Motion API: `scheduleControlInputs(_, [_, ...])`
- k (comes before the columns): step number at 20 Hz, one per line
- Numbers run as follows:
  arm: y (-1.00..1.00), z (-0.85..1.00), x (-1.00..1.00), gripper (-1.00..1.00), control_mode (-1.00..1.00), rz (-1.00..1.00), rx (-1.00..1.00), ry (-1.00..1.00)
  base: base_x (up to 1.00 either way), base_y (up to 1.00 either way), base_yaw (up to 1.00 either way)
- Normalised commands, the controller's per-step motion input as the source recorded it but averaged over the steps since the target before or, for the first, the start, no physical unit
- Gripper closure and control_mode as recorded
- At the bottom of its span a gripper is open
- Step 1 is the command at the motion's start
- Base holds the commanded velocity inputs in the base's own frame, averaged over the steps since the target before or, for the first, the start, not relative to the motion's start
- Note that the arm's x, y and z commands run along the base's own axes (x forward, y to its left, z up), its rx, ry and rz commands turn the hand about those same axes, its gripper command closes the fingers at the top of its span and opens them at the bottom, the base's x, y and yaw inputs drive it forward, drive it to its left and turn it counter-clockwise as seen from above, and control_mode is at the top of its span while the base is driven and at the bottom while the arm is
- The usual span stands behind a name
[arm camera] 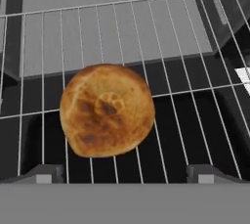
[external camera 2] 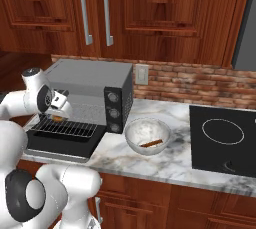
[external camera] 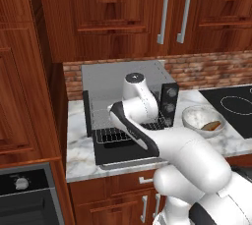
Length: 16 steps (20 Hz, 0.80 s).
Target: Pick up the heated bread from the toaster oven and place it in the bowl. Then move the bread bowl to the dining counter.
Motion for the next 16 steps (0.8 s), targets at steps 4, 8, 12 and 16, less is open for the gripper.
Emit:
scheduleControlInputs(4, [0.16,-0.20,0.17,-1.00,-1.00,0.00,-0.03,0.00,0.00,0.00,0.00])
scheduleControlInputs(8, [0.04,-0.20,0.07,-1.00,-1.00,0.00,-0.02,0.00,0.00,0.00,0.00])
scheduleControlInputs(12, [0.00,-0.19,0.01,-1.00,-1.00,0.00,-0.03,0.00,0.00,0.00,0.00])
scheduleControlInputs(16, [0.00,-0.13,0.02,-1.00,-1.00,0.00,-0.02,0.00,0.00,0.00,0.00])
